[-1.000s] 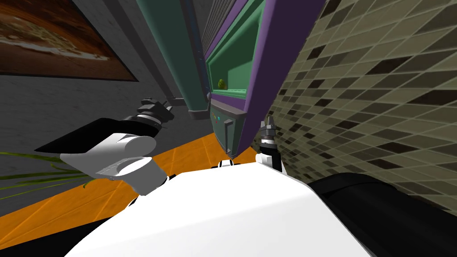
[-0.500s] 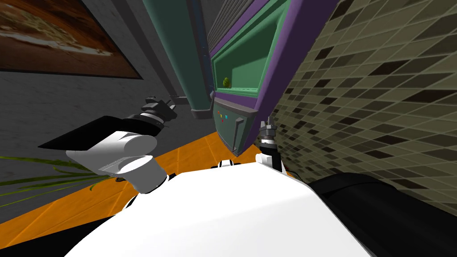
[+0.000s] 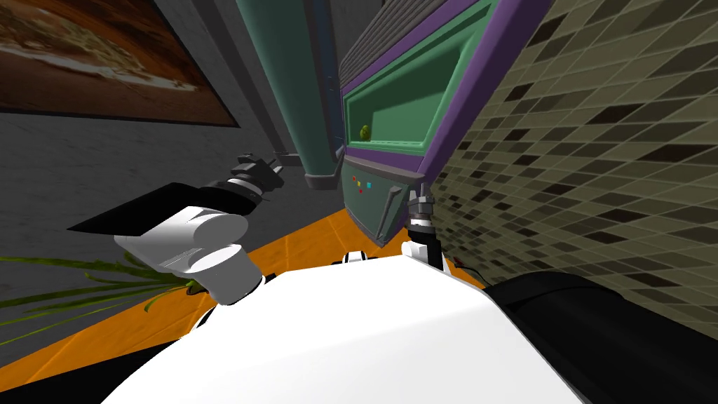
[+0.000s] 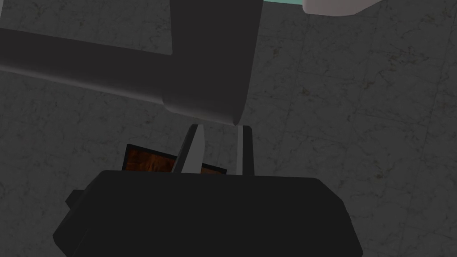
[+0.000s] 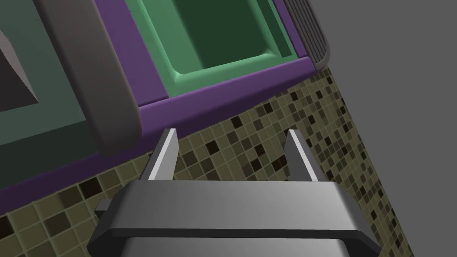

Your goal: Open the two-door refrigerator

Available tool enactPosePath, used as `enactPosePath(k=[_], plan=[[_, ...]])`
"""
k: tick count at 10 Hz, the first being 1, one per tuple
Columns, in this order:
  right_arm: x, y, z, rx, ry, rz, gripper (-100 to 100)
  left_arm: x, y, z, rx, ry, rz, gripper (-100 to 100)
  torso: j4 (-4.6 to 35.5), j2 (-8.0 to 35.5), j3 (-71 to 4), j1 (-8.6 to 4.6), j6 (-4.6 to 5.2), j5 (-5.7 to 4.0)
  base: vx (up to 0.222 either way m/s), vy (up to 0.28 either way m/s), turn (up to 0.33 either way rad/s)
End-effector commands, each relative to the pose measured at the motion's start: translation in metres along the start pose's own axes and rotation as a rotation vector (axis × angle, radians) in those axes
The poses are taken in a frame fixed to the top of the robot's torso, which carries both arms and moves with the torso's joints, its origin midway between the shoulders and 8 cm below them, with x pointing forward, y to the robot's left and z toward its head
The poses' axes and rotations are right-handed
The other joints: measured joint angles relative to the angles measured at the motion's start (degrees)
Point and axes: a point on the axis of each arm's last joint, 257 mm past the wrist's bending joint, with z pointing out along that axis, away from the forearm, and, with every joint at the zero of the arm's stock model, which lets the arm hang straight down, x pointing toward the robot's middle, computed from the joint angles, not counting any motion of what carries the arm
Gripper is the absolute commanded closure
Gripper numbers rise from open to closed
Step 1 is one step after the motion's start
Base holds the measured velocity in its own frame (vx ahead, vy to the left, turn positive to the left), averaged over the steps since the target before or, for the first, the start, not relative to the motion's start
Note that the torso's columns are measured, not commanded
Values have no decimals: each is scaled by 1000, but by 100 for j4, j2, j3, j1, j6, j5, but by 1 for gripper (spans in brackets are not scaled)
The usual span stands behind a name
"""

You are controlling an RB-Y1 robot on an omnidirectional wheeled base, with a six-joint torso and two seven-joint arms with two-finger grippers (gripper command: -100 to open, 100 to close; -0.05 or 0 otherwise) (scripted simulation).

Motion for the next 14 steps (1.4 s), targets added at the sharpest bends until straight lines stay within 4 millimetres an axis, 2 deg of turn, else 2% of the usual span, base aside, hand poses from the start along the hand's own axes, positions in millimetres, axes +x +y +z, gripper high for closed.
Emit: enactPosePath(k=[1,2,4,5,7,8,9,10,11,12,13,14], plan=[[0,0,0,0,0,0,0,24,-7,0,22,64,-12,100,-6,6,9,13,5,4,60,423,-131],[0,0,0,0,0,0,0,24,-7,0,22,64,-12,100,0,2,4,9,7,2,75,341,-60],[0,0,0,0,0,0,0,43,-7,-2,21,118,-25,100,0,-5,-3,-26,13,-12,61,385,-84],[0,0,0,0,0,0,0,43,-7,-2,21,118,-25,100,-5,-2,1,-2,14,-3,45,347,-99],[0,0,0,0,0,0,0,61,-7,-4,20,171,-38,100,2,25,22,-10,-2,1,13,368,-119],[0,0,0,0,0,0,0,61,-7,-4,20,171,-38,100,6,39,33,16,-12,12,54,341,-63],[0,0,0,0,0,0,0,70,-7,-5,20,198,-45,100,10,42,39,19,-29,18,95,371,-58],[0,0,0,0,0,0,0,64,0,-5,3,179,-42,100,11,42,38,33,-24,19,38,194,-11],[0,0,0,0,0,0,0,73,-2,-7,8,206,-48,100,-2,65,59,-16,-35,20,124,230,-44],[0,0,0,0,0,0,0,81,-3,-9,8,231,-54,100,3,40,42,13,-20,14,143,354,-151],[0,0,0,0,0,0,0,81,-3,-9,8,231,-54,100,7,24,21,35,-7,13,108,297,-83],[0,0,0,0,0,0,0,89,-4,-11,9,256,-60,100,1,23,21,8,-14,12,97,331,-70]])
